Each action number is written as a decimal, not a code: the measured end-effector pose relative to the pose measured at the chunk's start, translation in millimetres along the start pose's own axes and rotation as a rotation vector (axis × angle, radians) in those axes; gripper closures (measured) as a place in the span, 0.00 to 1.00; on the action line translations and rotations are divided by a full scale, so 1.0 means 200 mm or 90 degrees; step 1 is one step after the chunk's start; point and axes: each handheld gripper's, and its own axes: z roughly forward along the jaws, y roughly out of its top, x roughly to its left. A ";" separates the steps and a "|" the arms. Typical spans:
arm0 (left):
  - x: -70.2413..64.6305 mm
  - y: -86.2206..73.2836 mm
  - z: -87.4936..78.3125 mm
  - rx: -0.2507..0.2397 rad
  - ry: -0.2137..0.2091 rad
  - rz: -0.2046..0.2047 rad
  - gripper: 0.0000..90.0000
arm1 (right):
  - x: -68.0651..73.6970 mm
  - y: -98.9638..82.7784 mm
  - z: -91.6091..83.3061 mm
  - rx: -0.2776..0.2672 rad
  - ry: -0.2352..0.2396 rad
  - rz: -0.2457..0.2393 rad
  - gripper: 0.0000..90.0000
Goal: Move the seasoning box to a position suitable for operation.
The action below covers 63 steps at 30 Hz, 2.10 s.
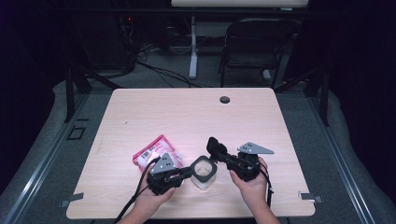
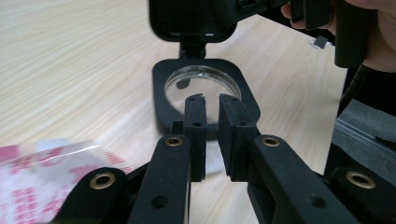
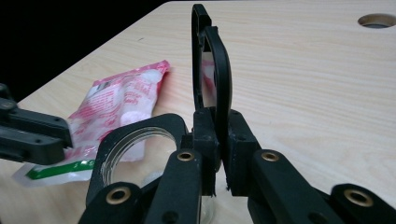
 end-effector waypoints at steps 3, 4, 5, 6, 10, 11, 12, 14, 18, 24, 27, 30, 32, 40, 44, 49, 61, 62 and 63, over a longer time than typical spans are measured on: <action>0.03 -0.02 -0.04 -0.001 0.008 -0.008 0.86 | -0.04 0.02 0.02 -0.002 0.006 -0.005 0.89; 0.05 -0.02 -0.05 0.000 0.013 -0.008 0.84 | -0.05 0.03 0.02 -0.005 0.005 -0.010 0.89; 0.06 -0.03 -0.06 0.001 0.018 -0.008 0.83 | -0.05 0.03 0.03 -0.009 0.006 -0.008 0.89; 0.06 -0.04 -0.07 0.005 0.021 -0.008 0.81 | -0.06 0.04 0.03 -0.007 0.005 -0.009 0.89; 0.10 -0.08 -0.13 0.015 0.037 0.007 0.74 | -0.07 0.04 0.04 -0.009 0.000 -0.001 0.85; 0.12 -0.09 -0.15 0.014 0.038 0.008 0.72 | -0.07 0.04 0.04 -0.009 -0.002 -0.002 0.85; 0.13 -0.10 -0.16 0.012 0.041 0.007 0.70 | -0.07 0.04 0.04 -0.014 -0.003 -0.003 0.84; 0.15 -0.13 -0.19 0.007 0.053 0.002 0.68 | -0.07 0.03 0.03 -0.012 -0.004 -0.006 0.81; 0.19 -0.17 -0.24 0.007 0.066 -0.011 0.66 | -0.06 0.03 -0.01 -0.020 -0.003 0.003 0.77; 0.22 -0.24 -0.27 0.021 0.083 0.010 0.58 | -0.02 -0.01 -0.09 -0.023 -0.003 -0.009 0.75; 0.22 -0.27 -0.30 0.024 0.093 0.011 0.57 | 0.02 -0.03 -0.14 -0.027 0.002 -0.021 0.75; 0.23 -0.30 -0.32 0.020 0.101 0.009 0.54 | 0.05 -0.05 -0.17 -0.035 0.011 -0.020 0.75; 0.22 -0.32 -0.32 0.027 0.107 0.013 0.53 | 0.07 -0.06 -0.18 -0.031 0.009 -0.034 0.75; 0.21 -0.38 -0.32 0.051 0.128 0.042 0.49 | 0.07 -0.08 -0.16 -0.029 0.025 -0.011 0.73; 0.19 -0.39 -0.29 0.071 0.117 0.059 0.49 | 0.07 -0.09 -0.15 -0.027 0.028 -0.014 0.72; 0.18 -0.40 -0.30 0.079 0.125 0.074 0.47 | 0.07 -0.10 -0.14 -0.023 0.035 -0.007 0.72; 0.15 -0.42 -0.26 0.120 0.169 0.169 0.47 | 0.07 -0.10 -0.14 -0.026 0.043 -0.003 0.71; 0.15 -0.41 -0.25 0.124 0.170 0.172 0.47 | 0.07 -0.10 -0.14 -0.026 0.042 -0.003 0.71; 0.14 -0.41 -0.24 0.123 0.173 0.173 0.48 | 0.06 -0.10 -0.14 -0.026 0.042 -0.002 0.71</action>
